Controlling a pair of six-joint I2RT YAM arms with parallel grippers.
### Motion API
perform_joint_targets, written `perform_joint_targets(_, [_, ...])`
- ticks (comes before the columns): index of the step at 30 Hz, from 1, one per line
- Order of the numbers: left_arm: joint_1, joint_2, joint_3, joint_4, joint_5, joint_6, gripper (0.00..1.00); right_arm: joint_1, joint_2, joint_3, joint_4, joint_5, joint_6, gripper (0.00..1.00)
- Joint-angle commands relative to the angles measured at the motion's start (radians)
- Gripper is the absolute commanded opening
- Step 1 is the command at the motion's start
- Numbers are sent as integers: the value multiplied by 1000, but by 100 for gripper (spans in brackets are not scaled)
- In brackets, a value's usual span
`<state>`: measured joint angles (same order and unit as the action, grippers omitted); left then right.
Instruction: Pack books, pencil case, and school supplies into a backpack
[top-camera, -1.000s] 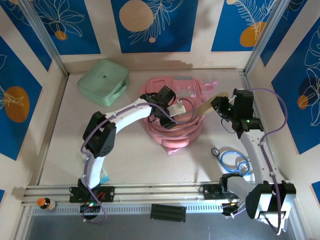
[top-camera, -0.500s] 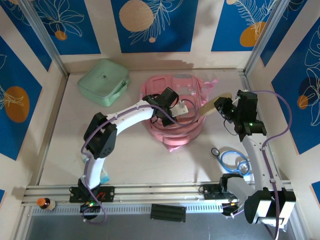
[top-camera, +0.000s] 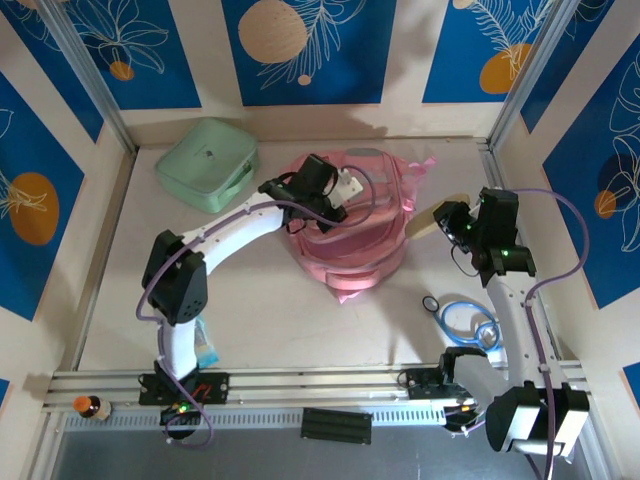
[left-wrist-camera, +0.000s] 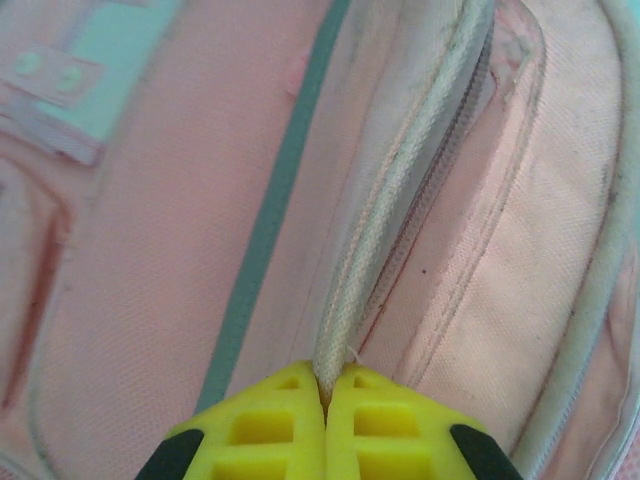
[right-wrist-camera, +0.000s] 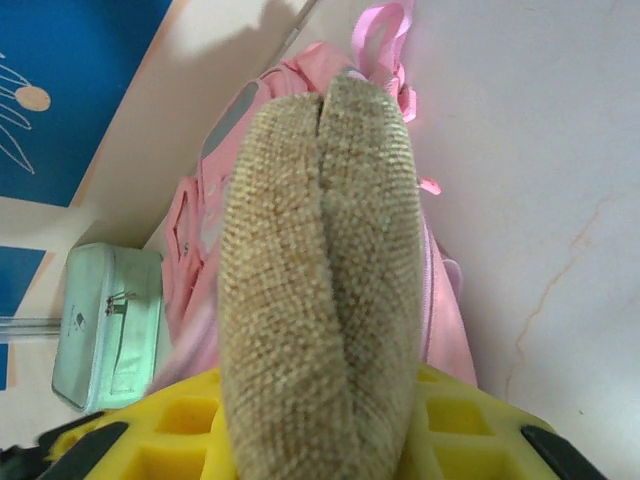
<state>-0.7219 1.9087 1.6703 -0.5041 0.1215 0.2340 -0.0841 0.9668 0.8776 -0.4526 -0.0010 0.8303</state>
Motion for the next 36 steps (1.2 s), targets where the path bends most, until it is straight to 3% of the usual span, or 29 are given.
perform_joint_targets(1, [22, -64, 19, 118, 11, -114, 0, -7, -31, -26, 10, -13, 27, 23])
perform_joint_targets(7, [18, -10, 166, 99, 141, -206, 0, 25, 29, -119, 205, -225, 173, 23])
perform_joint_targets(12, [10, 54, 281, 113, 179, -293, 0, 87, 146, -196, 506, -319, 366, 23])
perform_joint_targets(18, [4, 88, 327, 133, 175, -347, 0, 203, 331, -153, 708, -205, 447, 23])
perform_joint_targets(25, [4, 96, 324, 126, 167, -372, 0, 244, 604, -67, 933, -151, 531, 24])
perform_joint_targets(28, [4, 101, 324, 125, 159, -382, 0, 256, 705, -23, 1023, -151, 526, 31])
perform_joint_targets(30, [5, 105, 330, 122, 156, -388, 0, 241, 744, 15, 970, -208, 570, 41])
perform_joint_targets(33, [7, 107, 332, 108, 149, -389, 0, 233, 711, -18, 894, -206, 576, 61])
perform_joint_targets(36, [10, 111, 325, 108, 155, -393, 0, 219, 636, -47, 735, -206, 533, 65])
